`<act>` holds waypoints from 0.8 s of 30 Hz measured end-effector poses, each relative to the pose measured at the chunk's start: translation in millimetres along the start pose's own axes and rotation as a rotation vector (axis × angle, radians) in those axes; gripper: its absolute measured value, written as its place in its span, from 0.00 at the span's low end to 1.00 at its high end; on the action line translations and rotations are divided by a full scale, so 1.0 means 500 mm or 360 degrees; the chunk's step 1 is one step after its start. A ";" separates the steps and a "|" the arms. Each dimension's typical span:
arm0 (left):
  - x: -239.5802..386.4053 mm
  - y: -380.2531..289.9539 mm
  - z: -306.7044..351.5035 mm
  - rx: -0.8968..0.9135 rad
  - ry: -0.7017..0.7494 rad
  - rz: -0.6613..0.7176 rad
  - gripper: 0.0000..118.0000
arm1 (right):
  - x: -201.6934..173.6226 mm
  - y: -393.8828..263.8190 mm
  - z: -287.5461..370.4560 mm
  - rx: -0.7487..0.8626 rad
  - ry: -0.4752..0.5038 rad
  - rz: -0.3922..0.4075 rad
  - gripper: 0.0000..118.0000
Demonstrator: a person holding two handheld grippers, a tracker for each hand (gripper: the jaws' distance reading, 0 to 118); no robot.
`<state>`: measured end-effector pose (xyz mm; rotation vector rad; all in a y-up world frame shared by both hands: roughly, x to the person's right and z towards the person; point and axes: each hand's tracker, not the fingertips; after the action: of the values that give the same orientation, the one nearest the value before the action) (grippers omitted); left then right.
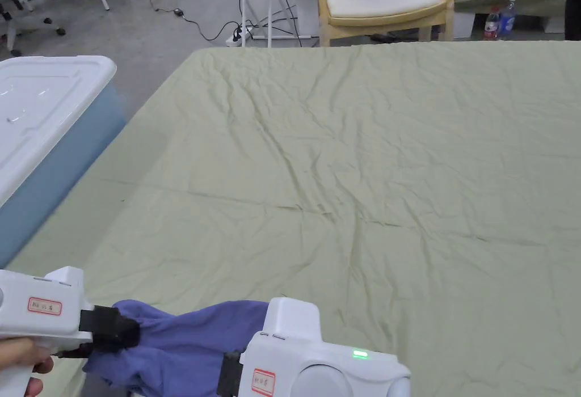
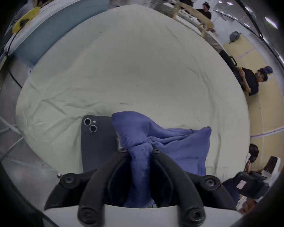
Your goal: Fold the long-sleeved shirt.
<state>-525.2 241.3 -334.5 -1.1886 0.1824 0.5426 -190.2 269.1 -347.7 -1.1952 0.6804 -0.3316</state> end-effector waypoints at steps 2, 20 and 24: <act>0.001 -0.006 -0.005 0.0005 -0.0035 0.0019 0.25 | -0.002 0.001 0.001 0.0007 -0.0012 0.0009 0.03; 0.353 -0.095 0.258 0.0824 -0.0040 -0.0576 0.03 | 0.149 0.041 0.427 0.0584 -0.0316 0.0004 0.03; 0.503 -0.136 0.347 0.1152 -0.0173 -0.0658 0.03 | 0.197 0.042 0.623 0.1010 -0.0574 0.0052 0.03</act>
<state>-300.7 458.9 -316.3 -0.4650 0.0270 0.1433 82.3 449.9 -334.6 -0.6106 0.2436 -0.2662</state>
